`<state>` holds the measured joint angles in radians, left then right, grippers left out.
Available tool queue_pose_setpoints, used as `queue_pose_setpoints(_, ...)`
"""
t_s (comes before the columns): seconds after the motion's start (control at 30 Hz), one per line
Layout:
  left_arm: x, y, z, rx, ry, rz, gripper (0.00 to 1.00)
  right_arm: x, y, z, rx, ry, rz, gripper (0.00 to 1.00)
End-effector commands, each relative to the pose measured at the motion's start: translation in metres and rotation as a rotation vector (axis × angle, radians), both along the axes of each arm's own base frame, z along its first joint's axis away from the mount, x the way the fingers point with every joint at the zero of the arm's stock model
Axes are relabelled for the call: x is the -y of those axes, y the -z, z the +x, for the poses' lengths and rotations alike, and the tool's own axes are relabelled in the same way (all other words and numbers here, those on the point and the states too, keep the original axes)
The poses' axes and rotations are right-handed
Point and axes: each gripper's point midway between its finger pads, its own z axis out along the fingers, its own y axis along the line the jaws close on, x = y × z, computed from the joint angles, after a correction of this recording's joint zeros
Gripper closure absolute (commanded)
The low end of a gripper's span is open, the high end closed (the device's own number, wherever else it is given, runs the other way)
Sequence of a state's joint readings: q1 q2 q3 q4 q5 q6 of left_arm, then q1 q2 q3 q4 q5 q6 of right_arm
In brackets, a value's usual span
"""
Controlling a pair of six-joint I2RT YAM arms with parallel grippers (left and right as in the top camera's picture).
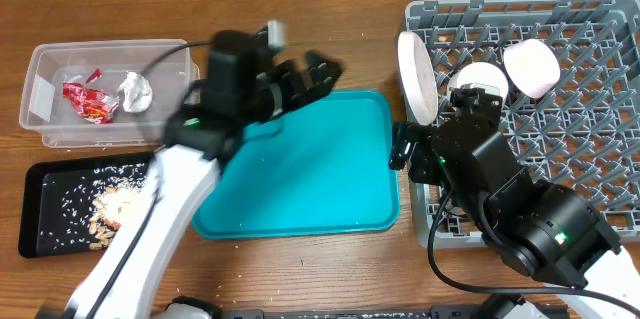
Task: Sort waste into correct bins and load items into the dishwasher
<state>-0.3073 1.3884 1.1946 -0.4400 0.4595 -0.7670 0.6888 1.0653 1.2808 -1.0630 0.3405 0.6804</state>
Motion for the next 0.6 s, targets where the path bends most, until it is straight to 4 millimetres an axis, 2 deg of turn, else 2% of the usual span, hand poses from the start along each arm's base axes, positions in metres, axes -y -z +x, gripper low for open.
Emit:
queue_pose_setpoints(0.0, -0.061, -0.045, -0.025, 0.221, -0.043, 0.392, 0.00, 0.001, -0.008, 0.002, 0.022, 0.010, 0.013, 0.00)
queue_pose_setpoints(0.07, -0.094, -0.053, -0.055, 0.182, -0.094, 0.534, 0.00, 0.001, -0.008, 0.002, 0.022, 0.010, 0.013, 0.00)
queue_pose_setpoints(0.23, -0.141, -0.064, -0.108, 0.122, -0.187, 0.691, 0.00, 0.001, -0.008, 0.002, 0.022, 0.010, 0.013, 0.00)
queue_pose_setpoints(0.33, -0.161, -0.064, -0.129, 0.099, -0.232, 0.758, 0.00, 0.001, -0.008, 0.002, 0.022, 0.009, 0.013, 0.00)
queue_pose_setpoints(0.43, -0.168, -0.064, -0.137, 0.090, -0.245, 0.781, 0.00, 0.000, -0.009, 0.000, 0.024, 0.005, 0.018, 0.00)
queue_pose_setpoints(0.57, -0.160, -0.067, -0.130, 0.103, -0.257, 0.722, 0.00, 0.005, -0.019, -0.005, 0.054, 0.005, 0.043, 0.00)
